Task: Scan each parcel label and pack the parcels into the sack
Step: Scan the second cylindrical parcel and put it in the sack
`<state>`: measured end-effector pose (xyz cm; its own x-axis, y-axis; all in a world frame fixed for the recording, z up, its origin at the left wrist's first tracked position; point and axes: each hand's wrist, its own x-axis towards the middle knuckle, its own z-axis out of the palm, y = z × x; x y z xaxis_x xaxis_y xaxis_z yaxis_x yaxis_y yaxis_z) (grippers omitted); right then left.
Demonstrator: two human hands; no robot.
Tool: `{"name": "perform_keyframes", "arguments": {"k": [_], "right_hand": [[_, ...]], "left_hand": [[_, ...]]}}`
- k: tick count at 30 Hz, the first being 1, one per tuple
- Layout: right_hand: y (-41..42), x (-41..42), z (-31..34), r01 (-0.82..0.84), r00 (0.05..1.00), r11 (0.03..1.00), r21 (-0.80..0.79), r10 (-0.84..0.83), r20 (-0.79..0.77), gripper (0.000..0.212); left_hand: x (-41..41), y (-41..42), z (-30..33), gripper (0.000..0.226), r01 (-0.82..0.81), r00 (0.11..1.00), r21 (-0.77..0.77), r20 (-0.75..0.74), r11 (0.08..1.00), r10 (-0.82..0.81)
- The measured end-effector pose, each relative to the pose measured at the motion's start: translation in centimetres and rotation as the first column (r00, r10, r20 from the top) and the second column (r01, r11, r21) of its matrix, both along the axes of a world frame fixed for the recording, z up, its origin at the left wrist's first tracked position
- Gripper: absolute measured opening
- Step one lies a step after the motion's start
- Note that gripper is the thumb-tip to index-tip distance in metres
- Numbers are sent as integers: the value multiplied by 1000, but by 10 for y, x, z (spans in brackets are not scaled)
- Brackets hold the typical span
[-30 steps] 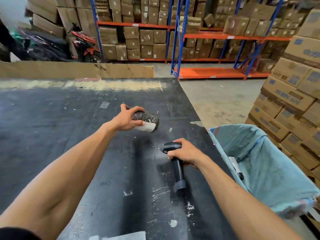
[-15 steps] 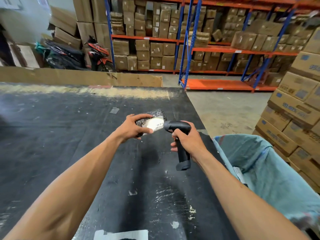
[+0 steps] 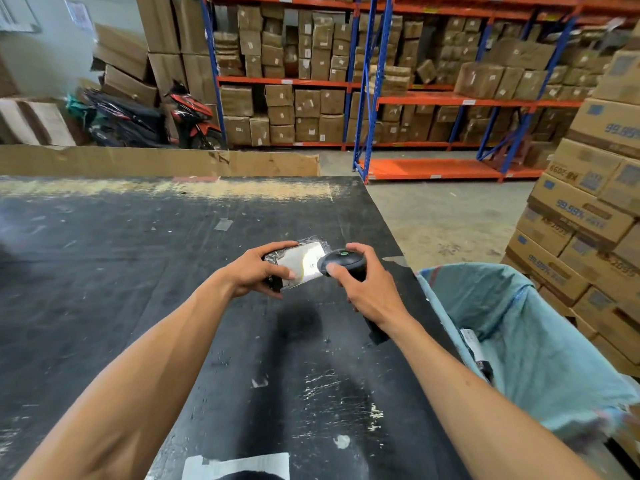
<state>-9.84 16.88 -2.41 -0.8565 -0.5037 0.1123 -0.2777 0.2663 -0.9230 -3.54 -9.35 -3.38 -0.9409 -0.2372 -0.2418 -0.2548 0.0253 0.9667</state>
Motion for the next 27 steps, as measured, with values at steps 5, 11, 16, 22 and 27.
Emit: {"name": "perform_keyframes", "arguments": {"k": [5,11,16,22,27], "right_hand": [[-2,4,-4,-4,998,1000,0,4,-56,52],[0,8,2,8,998,1000,-24,-10,-58,47],[0,8,2,1,999,999,-45,-3,-40,51],[0,5,-2,2,999,1000,-28,-3,-50,53],[1,3,-5,13,999,999,-32,-14,-35,52]], "left_hand": [[2,2,1,67,-17,1000,17,17,1000,17],[7,1,1,69,-32,999,6,17,999,32],[7,3,3,68,-38,999,-14,10,999,38],[7,5,3,67,-55,998,-31,-6,998,55],[6,5,3,68,-55,998,-39,-5,998,55]]}}
